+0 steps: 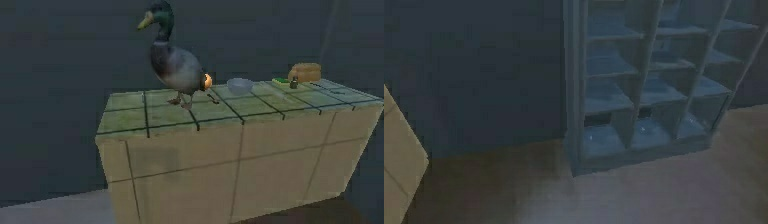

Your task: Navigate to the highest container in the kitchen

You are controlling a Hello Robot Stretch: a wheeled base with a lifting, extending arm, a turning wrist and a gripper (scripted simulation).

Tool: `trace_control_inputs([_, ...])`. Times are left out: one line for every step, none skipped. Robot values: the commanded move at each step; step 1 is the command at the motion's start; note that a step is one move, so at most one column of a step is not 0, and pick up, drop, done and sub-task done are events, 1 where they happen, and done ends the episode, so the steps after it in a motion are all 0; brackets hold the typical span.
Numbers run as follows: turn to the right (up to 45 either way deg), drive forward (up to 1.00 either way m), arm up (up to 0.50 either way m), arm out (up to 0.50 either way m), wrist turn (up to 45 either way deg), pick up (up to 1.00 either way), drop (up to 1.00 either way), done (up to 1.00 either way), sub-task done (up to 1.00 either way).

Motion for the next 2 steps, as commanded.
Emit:
trace_control_inputs([0.0, 0.35, 0.0, 0.0, 0.0, 0.0, 0.0, 0.0, 0.0])
trace_control_inputs([18.0, 0.0, 0.0, 0.0, 0.0, 0.0, 0.0, 0.0, 0.0])
